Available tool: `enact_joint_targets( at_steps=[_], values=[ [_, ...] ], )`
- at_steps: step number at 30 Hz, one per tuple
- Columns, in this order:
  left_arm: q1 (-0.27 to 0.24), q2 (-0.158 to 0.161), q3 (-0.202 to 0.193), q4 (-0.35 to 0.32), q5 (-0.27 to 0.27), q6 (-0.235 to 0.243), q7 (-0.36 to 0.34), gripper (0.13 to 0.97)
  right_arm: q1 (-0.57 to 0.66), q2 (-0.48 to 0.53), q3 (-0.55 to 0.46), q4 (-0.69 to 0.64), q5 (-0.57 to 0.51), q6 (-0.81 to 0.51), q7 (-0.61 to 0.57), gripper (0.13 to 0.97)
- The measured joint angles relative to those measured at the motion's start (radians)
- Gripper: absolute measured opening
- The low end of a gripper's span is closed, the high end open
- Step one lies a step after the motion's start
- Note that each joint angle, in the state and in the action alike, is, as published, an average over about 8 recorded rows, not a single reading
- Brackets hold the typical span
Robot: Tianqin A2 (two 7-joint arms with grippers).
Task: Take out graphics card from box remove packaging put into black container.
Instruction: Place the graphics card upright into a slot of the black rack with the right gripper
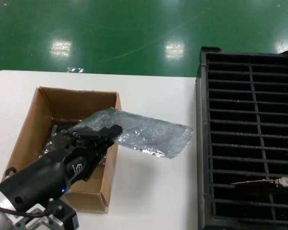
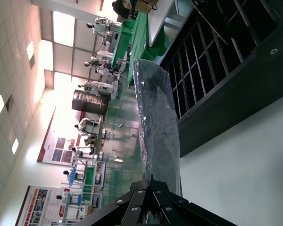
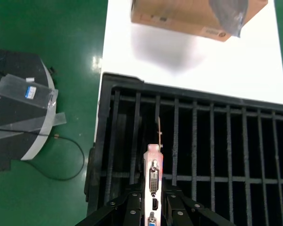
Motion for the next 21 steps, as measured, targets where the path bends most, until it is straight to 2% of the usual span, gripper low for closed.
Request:
enact_joint_targets(
  at_steps=[11, 21],
  values=[
    [0.0, 0.0, 0.0, 0.0, 0.0, 0.0, 0.0, 0.138, -0.104, 0.056, 0.177, 0.103, 0.098, 0.016, 0.018, 0.189],
    [0.0, 0.0, 0.0, 0.0, 0.0, 0.0, 0.0, 0.138, -0.116, 0.061, 0.194, 0.112, 0.106, 0.019, 0.019, 0.189]
  ],
)
